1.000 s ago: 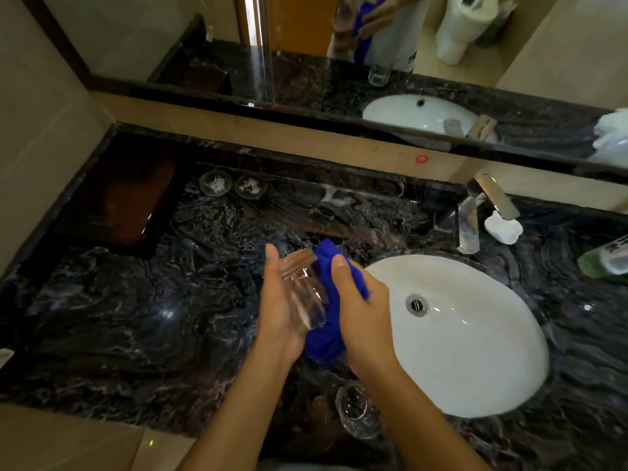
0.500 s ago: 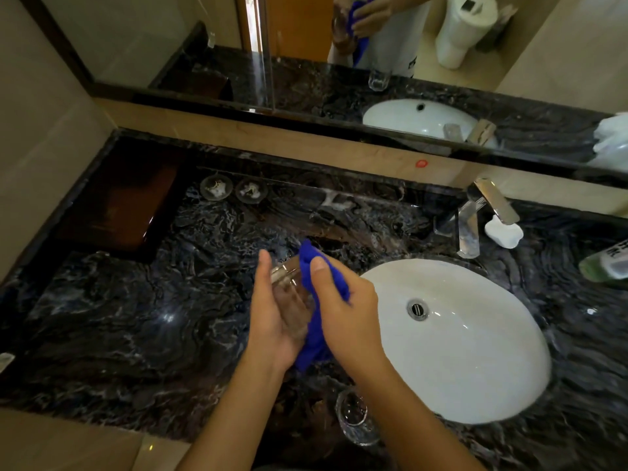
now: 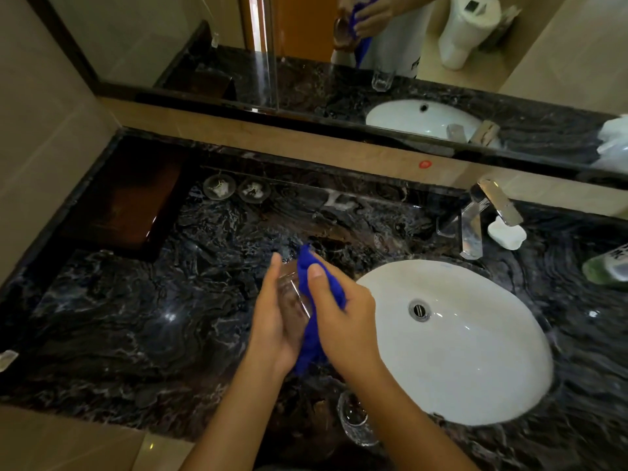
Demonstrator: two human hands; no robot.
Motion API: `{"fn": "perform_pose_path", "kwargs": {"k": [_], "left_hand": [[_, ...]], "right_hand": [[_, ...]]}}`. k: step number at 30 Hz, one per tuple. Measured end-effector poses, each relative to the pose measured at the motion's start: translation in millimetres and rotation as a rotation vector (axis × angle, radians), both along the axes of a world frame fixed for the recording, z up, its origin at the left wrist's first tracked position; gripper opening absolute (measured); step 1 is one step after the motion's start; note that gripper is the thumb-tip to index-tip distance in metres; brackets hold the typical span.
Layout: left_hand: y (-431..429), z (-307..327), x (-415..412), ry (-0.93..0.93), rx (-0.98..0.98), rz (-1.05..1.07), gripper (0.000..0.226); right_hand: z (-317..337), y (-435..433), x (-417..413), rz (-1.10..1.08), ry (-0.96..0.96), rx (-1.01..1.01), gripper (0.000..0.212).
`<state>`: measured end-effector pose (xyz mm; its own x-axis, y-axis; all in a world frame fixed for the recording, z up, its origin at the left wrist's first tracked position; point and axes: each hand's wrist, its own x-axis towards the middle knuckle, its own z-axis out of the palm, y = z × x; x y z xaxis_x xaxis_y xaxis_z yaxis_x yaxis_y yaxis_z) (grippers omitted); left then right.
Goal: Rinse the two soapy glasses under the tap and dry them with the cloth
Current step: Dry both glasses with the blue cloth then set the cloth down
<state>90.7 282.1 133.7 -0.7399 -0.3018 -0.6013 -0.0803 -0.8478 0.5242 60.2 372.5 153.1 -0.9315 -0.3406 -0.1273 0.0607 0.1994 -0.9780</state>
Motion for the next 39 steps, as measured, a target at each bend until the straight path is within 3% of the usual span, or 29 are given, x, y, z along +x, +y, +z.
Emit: {"fn": "perform_pose_path", "kwargs": {"k": [2, 4, 7, 11, 14, 17, 20, 24, 28, 30, 33, 36, 39], "left_hand": [[0.1, 2.8, 3.6, -0.003, 0.012, 0.014, 0.068], [-2.1, 4.1, 2.3, -0.044, -0.025, 0.015, 0.081], [-4.6, 5.5, -1.2, -0.117, -0.138, -0.006, 0.083], [-3.1, 2.6, 0.4, -0.145, -0.219, -0.026, 0.071], [-1.0, 1.5, 4.5, -0.117, -0.124, -0.035, 0.072], [-1.8, -1.0, 11.6, -0.023, -0.013, -0.029, 0.051], [-1.9, -1.6, 17.4, -0.013, -0.009, -0.031, 0.064], [-1.8, -2.3, 18.2, -0.079, -0.066, -0.029, 0.067], [-0.5, -1.7, 17.2, -0.113, -0.144, -0.008, 0.065], [0.4, -0.7, 16.3, -0.117, -0.125, -0.003, 0.066], [0.2, 0.4, 17.7, -0.102, -0.061, -0.007, 0.058], [-0.5, -0.4, 20.2, -0.111, -0.065, -0.008, 0.069], [0.3, 2.2, 18.9, -0.139, -0.062, -0.069, 0.068]], "right_hand": [[-0.2, 0.0, -8.6, -0.058, -0.157, -0.012, 0.047], [0.7, 1.1, -7.9, -0.068, -0.152, -0.007, 0.051], [3.3, 6.9, 6.2, 0.021, 0.072, 0.014, 0.036], [-13.9, 6.6, 15.7, 0.208, 0.405, 0.206, 0.045], [-10.2, -0.6, 20.4, 0.123, 0.314, 0.107, 0.041], [-1.1, -2.0, 22.0, -0.007, 0.03, -0.041, 0.034], [-1.3, -1.1, 12.2, -0.081, -0.166, -0.076, 0.041], [-0.3, 1.6, 20.2, 0.04, 0.024, 0.041, 0.035], [-12.3, 2.7, 28.6, 0.187, 0.313, 0.211, 0.044], [-11.3, 1.0, 27.9, 0.117, 0.271, 0.156, 0.04], [-3.8, -0.8, 25.3, -0.044, 0.019, -0.001, 0.029], [-2.8, -0.6, 14.3, -0.159, -0.233, -0.101, 0.042], [-1.1, 1.2, 14.4, -0.101, -0.143, -0.024, 0.033]]}}
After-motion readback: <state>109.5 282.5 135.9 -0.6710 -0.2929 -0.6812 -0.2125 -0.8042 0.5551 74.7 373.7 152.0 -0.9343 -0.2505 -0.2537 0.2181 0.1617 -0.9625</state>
